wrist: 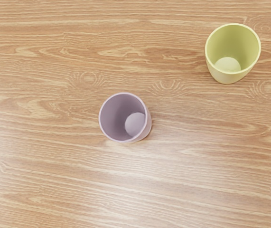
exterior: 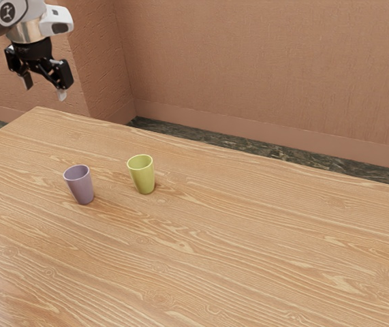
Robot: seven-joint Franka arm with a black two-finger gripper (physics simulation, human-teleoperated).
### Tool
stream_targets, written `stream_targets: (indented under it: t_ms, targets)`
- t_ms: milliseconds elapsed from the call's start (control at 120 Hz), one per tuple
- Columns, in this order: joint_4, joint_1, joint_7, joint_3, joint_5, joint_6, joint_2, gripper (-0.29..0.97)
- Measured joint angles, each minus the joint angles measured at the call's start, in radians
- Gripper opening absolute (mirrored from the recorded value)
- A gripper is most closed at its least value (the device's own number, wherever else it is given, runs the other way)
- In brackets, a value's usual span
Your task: Place the left cup onto the right cup
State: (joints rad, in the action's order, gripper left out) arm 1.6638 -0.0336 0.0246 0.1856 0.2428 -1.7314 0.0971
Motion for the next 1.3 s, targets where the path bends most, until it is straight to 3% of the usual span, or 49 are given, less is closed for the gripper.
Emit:
stream_targets:
  t_ms: [542, 808, 1300]
  targets:
    - [0.030, 0.016, 0.005, -0.014, 0.001, 0.002, -0.010, 0.68]
    - [0.035, 0.039, 0.008, -0.011, -0.001, 0.002, -0.113, 0.68]
    - [0.035, 0.128, 0.011, -0.011, -0.138, -0.032, -0.307, 0.68]
